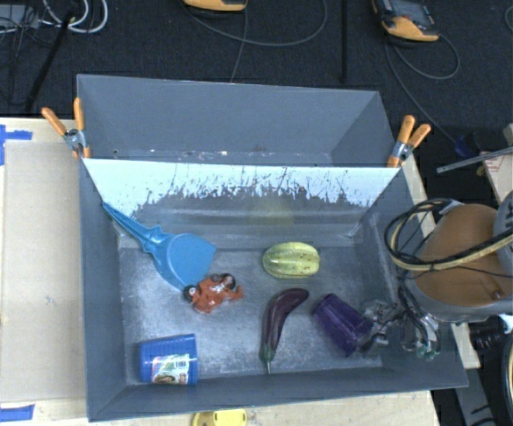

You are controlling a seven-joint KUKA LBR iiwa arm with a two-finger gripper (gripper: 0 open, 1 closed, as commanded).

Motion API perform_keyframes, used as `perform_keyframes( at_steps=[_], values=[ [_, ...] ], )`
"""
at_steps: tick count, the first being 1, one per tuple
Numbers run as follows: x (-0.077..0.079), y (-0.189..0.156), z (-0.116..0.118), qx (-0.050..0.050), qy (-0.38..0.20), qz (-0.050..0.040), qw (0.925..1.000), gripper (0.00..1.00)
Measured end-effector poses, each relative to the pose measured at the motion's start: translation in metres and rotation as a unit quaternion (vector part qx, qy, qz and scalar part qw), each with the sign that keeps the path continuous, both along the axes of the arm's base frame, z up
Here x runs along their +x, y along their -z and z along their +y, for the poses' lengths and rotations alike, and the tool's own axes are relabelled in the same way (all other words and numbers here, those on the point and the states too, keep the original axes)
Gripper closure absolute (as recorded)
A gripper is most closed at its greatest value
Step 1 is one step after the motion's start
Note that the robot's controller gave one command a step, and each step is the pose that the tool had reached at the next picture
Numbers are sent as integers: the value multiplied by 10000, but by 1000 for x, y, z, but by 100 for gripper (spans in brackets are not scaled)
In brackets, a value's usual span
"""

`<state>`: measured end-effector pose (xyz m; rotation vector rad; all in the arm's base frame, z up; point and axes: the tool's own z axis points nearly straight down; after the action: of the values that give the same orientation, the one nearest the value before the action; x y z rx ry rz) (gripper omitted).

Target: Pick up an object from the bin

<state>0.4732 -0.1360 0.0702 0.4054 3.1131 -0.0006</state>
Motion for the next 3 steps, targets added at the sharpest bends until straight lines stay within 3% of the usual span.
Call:
perform_keyframes(
  at_steps=[3],
  values=[
    [-1,-15,1,9,-16,18,10000,100]
  ],
)
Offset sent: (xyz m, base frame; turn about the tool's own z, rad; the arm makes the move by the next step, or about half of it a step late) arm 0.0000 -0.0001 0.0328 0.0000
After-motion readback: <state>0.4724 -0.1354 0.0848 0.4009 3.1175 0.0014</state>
